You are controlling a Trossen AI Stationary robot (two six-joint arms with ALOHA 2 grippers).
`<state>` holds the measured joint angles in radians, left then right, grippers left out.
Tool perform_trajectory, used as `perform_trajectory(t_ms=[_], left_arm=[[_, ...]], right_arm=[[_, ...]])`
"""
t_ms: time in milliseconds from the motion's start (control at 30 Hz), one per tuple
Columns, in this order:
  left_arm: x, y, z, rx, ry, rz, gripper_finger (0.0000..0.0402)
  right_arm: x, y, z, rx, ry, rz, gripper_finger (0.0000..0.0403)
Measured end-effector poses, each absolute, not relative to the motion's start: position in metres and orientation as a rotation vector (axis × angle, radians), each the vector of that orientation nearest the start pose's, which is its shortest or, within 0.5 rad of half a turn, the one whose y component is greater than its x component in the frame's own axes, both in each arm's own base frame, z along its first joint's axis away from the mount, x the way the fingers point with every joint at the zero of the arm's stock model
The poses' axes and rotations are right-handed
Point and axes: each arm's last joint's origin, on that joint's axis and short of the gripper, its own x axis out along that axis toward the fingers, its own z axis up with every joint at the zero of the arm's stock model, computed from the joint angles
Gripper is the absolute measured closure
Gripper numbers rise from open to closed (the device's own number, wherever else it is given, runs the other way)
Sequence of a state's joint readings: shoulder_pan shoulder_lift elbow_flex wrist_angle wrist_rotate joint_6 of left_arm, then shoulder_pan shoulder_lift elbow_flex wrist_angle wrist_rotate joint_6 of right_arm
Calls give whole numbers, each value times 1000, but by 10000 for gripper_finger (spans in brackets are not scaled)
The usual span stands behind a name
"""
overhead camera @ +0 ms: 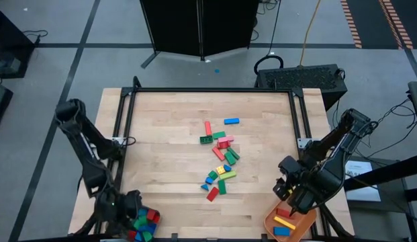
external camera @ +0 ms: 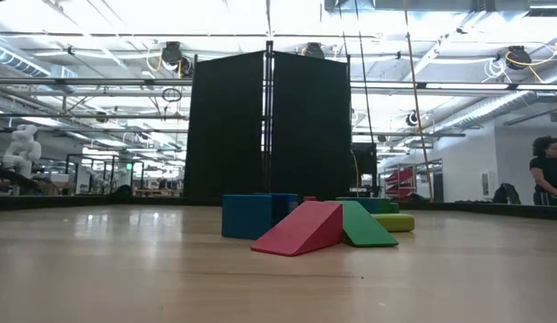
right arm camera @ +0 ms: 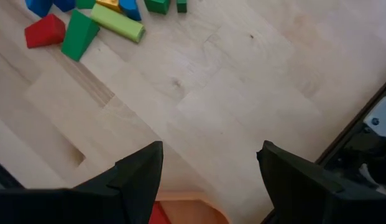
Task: Sort blocks by size
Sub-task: Put the green semicircle block into the black bin, then put the blue triangular block into the black bin
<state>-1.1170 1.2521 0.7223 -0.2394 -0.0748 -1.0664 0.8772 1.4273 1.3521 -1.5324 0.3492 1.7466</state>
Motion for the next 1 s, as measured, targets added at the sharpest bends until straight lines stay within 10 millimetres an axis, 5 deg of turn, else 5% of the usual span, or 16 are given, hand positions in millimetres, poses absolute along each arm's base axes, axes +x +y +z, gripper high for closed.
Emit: perform_trajectory(t_ms=[67, 233, 367, 600, 833, 1000], left_arm=[[110, -225, 210, -475, 1098, -514, 271], [113, -223, 207, -460, 1117, -485, 143], [121, -215, 206, -469, 1122, -431, 90], [161, -188, 226, -493, 936, -283, 81], [205, -154, 241, -8, 548, -33, 80], [242, -127, 229, 34, 571, -40, 80]], right_arm=[[154, 169, 311, 549, 1128, -725, 147], [155, 171, 311, 564, 1123, -713, 147], [155, 172, 311, 570, 1121, -706, 147], [156, 171, 311, 560, 1104, -702, 147], [156, 171, 312, 541, 1104, -691, 147], [156, 171, 312, 540, 1105, -691, 147]])
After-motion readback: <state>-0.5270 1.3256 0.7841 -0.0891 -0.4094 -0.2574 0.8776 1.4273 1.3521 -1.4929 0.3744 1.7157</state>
